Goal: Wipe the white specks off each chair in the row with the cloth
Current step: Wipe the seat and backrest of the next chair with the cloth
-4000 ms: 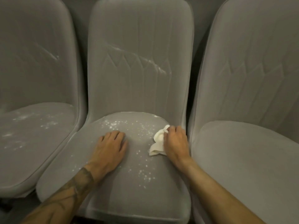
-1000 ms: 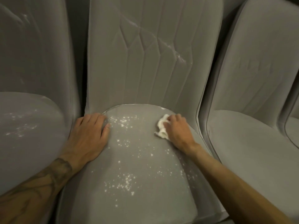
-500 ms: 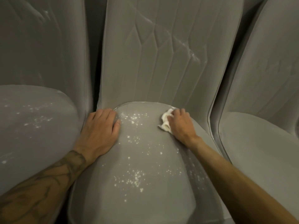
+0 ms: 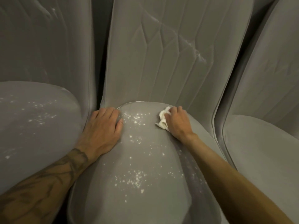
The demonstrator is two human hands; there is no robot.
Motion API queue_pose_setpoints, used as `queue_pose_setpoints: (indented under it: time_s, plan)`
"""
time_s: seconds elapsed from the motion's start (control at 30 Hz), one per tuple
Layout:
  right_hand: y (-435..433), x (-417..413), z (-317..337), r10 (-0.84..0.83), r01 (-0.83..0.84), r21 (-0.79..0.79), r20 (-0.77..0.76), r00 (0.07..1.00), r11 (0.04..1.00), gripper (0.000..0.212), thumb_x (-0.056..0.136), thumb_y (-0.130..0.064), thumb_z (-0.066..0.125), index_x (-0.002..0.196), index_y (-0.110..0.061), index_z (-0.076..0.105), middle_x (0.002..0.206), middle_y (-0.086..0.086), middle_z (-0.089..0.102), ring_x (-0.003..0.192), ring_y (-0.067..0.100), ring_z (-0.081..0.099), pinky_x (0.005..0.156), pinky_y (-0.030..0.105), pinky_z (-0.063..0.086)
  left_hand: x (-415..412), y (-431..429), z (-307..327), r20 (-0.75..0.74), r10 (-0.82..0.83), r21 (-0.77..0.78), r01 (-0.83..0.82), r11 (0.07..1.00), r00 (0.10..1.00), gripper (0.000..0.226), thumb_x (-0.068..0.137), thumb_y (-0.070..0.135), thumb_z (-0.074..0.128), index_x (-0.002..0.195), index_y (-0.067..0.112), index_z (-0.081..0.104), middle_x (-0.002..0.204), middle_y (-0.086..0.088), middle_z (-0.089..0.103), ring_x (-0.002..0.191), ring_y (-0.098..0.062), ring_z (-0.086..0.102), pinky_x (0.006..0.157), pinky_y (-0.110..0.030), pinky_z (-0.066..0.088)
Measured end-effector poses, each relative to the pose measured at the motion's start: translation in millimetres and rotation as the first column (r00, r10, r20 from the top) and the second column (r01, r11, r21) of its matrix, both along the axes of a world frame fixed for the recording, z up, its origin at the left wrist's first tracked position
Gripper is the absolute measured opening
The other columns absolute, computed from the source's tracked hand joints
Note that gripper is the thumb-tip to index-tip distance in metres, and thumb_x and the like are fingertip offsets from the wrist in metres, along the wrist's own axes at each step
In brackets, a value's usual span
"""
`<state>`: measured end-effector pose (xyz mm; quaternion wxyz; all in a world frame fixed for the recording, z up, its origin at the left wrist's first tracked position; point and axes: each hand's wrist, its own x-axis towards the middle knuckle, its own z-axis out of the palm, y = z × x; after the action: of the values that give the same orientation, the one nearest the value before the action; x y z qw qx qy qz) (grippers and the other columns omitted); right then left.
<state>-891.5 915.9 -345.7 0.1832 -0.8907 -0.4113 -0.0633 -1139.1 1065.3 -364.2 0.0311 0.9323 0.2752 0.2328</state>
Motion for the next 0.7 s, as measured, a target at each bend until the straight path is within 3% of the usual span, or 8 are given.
queue_pose_setpoints:
  time_s: [0.1, 0.27, 0.33, 0.43, 0.53, 0.7]
  plan:
    - [26, -28, -2, 0.043, -0.042, 0.038, -0.031, 0.999, 0.998, 0.026, 0.102, -0.020, 0.045, 0.111, 0.002, 0.056, 0.114, 0.023, 0.055, 0.105, 0.039, 0.048, 0.090, 0.044, 0.035, -1, 0, 0, -0.005, 0.001, 0.002, -0.001, 1.000, 1.000, 0.034, 0.100, 0.034, 0.035, 0.113, 0.016, 0.061, 0.113, -0.004, 0.063, 0.105, -0.026, 0.057, 0.094, -0.041, 0.041]
    - [-1, -58, -4, 0.417, -0.417, -0.031, 0.004, 0.909, 0.908, 0.035, 0.101, -0.041, 0.043, 0.105, -0.008, 0.054, 0.104, 0.012, 0.052, 0.091, 0.030, 0.048, 0.082, 0.042, 0.039, 0, 1, 0, -0.001, 0.010, -0.004, -0.010, 1.000, 1.000, 0.034, 0.100, 0.035, 0.036, 0.113, 0.016, 0.061, 0.113, -0.006, 0.063, 0.107, -0.028, 0.058, 0.094, -0.042, 0.040]
    - [-3, -34, -2, 0.367, -0.365, -0.050, 0.037, 0.929, 0.930, 0.034, 0.102, -0.038, 0.044, 0.106, -0.007, 0.055, 0.106, 0.014, 0.053, 0.094, 0.032, 0.050, 0.084, 0.042, 0.038, 0, 0, 0, 0.001, 0.011, -0.005, -0.011, 1.000, 1.000, 0.034, 0.100, 0.035, 0.036, 0.112, 0.016, 0.061, 0.113, -0.005, 0.063, 0.106, -0.028, 0.058, 0.094, -0.042, 0.040]
    - [16, -6, -1, 0.121, -0.120, -0.021, 0.040, 0.992, 0.993, 0.028, 0.102, -0.024, 0.047, 0.110, 0.002, 0.056, 0.113, 0.024, 0.055, 0.103, 0.040, 0.050, 0.090, 0.041, 0.033, 0, 0, 1, 0.005, 0.013, -0.003, -0.013, 1.000, 1.000, 0.033, 0.100, 0.034, 0.035, 0.112, 0.016, 0.060, 0.111, -0.004, 0.062, 0.104, -0.027, 0.057, 0.094, -0.042, 0.042]
    - [40, -28, -1, 0.020, -0.020, 0.020, -0.012, 1.000, 1.000, 0.030, 0.101, -0.022, 0.046, 0.113, 0.003, 0.057, 0.117, 0.025, 0.055, 0.108, 0.040, 0.049, 0.094, 0.043, 0.033, 0, 0, 1, 0.004, 0.012, -0.007, -0.012, 1.000, 1.000, 0.034, 0.100, 0.034, 0.034, 0.113, 0.016, 0.060, 0.111, -0.004, 0.062, 0.103, -0.027, 0.056, 0.093, -0.043, 0.042]
    - [19, -79, -8, 0.425, -0.425, 0.008, 0.020, 0.905, 0.905, 0.030, 0.100, -0.035, 0.046, 0.103, -0.006, 0.055, 0.103, 0.016, 0.053, 0.090, 0.035, 0.049, 0.082, 0.044, 0.039, -1, 0, 0, -0.001, 0.001, 0.002, -0.001, 1.000, 1.000, 0.035, 0.101, 0.033, 0.034, 0.114, 0.015, 0.061, 0.111, -0.006, 0.062, 0.103, -0.028, 0.057, 0.092, -0.041, 0.040]
